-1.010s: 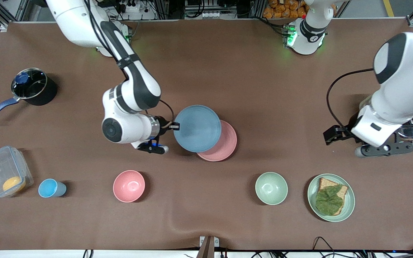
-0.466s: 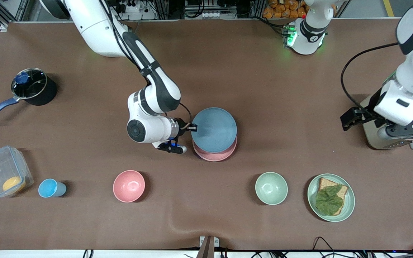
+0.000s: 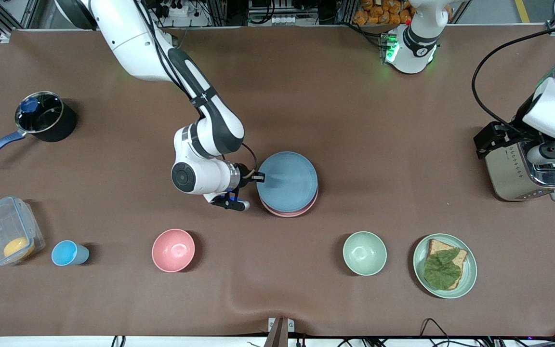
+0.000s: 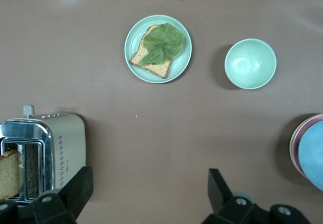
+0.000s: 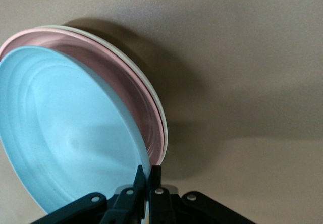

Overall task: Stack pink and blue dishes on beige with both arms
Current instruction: 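Lower the blue plate onto the pink plate and open the right gripper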

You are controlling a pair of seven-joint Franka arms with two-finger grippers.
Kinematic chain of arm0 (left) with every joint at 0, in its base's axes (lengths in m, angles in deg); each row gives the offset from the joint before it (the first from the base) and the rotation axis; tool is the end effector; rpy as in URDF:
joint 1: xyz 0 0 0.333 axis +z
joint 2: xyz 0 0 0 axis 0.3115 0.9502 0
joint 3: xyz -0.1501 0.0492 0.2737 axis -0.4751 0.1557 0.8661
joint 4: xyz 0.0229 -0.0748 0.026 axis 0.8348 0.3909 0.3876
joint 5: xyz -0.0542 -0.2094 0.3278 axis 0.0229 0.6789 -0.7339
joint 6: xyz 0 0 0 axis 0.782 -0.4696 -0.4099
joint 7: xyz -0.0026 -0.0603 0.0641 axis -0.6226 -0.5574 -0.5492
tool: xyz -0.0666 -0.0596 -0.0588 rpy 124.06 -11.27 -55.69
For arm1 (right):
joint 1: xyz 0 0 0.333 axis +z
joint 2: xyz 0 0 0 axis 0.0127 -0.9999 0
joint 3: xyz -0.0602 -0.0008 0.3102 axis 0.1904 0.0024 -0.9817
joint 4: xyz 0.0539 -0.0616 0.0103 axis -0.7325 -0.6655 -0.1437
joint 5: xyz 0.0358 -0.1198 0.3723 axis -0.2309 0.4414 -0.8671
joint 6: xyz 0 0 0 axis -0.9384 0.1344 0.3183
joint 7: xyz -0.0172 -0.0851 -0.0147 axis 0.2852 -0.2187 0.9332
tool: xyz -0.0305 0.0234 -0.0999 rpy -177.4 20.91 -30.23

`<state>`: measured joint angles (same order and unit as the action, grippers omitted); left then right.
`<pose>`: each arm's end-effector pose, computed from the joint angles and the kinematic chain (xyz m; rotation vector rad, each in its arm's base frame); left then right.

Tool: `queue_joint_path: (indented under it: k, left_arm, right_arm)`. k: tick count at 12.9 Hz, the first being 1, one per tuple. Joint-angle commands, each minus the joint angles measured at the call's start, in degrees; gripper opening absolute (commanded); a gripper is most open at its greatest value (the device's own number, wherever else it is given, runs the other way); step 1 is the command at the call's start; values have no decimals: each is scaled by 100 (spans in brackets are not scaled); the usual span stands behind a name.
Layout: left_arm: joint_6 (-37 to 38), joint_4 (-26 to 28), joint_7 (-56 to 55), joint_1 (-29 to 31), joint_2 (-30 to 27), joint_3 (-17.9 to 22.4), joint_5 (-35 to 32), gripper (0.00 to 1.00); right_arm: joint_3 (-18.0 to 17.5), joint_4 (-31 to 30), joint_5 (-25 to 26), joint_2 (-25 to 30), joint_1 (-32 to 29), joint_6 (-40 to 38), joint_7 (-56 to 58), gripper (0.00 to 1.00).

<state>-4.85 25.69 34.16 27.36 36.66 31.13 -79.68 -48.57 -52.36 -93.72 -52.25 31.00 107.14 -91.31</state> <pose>0.5911 -0.0828 0.6270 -3.0600 -0.0647 -0.1612 0.5789 0.3859 0.2222 -2.6790 0.3026 0.5078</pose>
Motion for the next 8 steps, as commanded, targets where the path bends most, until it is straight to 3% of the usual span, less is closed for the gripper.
queue_joint_path:
  k: [1, 3, 5, 6, 8]
  left_arm:
    - [74, 116, 291, -577, -174, 765, 240, 100]
    - [74, 125, 284, -587, -166, 767, 249, 100]
    - [83, 116, 275, -578, -148, 688, 249, 100]
    - [83, 116, 275, -578, -139, 688, 240, 100]
    - [83, 116, 362, -526, -130, 697, 231, 100]
  right_arm:
    - [45, 194, -162, -118, 79, 1, -21, 0]
    - [45, 263, -162, -205, 88, 88, -29, 23]
    - [54, 273, -162, -241, 176, 360, -38, 82]
    - [54, 273, -153, -224, 211, 396, 31, 100]
    - [62, 351, -100, -127, 150, 353, 50, 100]
